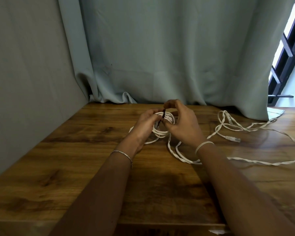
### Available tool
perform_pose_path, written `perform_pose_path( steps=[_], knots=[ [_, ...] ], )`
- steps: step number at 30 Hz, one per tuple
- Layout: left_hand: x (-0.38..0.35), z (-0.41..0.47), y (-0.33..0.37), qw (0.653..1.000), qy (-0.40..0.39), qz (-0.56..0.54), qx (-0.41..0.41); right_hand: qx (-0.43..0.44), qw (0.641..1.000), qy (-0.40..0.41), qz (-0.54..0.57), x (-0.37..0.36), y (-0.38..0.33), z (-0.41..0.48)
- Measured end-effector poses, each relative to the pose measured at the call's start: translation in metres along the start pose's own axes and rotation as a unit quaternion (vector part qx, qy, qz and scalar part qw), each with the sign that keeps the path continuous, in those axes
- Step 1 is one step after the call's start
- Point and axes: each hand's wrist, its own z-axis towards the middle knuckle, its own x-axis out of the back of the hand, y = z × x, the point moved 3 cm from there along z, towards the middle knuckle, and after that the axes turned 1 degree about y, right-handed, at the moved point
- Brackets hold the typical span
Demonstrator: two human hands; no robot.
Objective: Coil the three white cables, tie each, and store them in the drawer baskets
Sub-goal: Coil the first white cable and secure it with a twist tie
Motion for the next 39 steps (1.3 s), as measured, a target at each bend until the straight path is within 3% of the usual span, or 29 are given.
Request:
perform_pose_path(
  steps=[5, 11, 21, 31, 39],
  knots=[
    [-0.001, -0.003, 0.002, 1.000, 0.001, 0.014, -0.011, 0.033, 0.996, -0.022, -0.082, 0.002, -0.001, -0.002],
    [-0.001, -0.003, 0.002, 0.999, 0.039, 0.020, -0.019, 0.046, 0.993, 0.013, -0.107, 0.003, 0.000, -0.001],
    [0.011, -0.002, 0.002, 0.992, 0.082, -0.055, 0.075, 0.141, 0.976, 0.055, -0.157, 0.000, -0.019, -0.009],
    [0.008, -0.003, 0.006, 0.978, 0.061, -0.173, 0.098, 0.176, 0.967, 0.090, -0.159, -0.004, -0.020, -0.009],
    [0.012, -0.005, 0.009, 0.978, 0.111, -0.158, 0.076, 0.128, 0.986, 0.067, -0.080, -0.007, -0.017, -0.005]
  ],
)
